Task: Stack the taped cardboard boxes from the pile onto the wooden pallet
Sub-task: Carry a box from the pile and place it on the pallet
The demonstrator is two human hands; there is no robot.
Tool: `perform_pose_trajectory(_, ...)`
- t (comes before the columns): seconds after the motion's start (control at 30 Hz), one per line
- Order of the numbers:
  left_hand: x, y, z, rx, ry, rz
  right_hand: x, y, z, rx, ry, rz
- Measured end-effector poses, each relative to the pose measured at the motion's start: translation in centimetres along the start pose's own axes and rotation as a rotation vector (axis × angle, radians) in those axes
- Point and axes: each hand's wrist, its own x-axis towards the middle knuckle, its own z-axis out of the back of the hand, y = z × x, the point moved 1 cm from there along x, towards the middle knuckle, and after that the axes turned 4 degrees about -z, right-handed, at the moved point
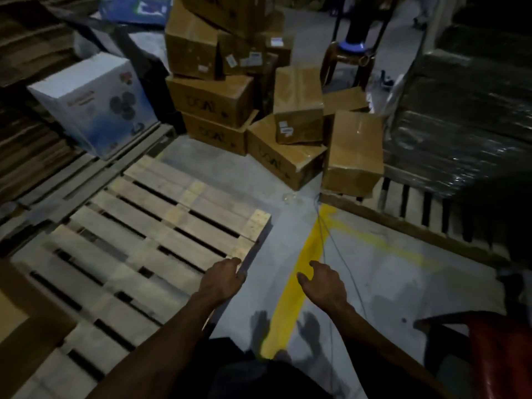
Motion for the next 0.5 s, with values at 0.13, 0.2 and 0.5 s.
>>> perform_pose_trajectory(0.13,7.2,-4.6,2.5,0.020,-0.011,-0.028,6.1,-0.5,5.0,0.008,-0.030,-0.004)
perform_pose_trajectory(0.2,11.3,-6.3,3.5,0.019,-0.010,-0.039,9.3,-0.3,6.8,0.010,-0.030,-0.016)
perform_pose_trajectory(0.5,35.3,-11.0,9.7,-0.019,0.038,-0.072,30.1,3.8,15.4,-0.026,-0.007,-0.066)
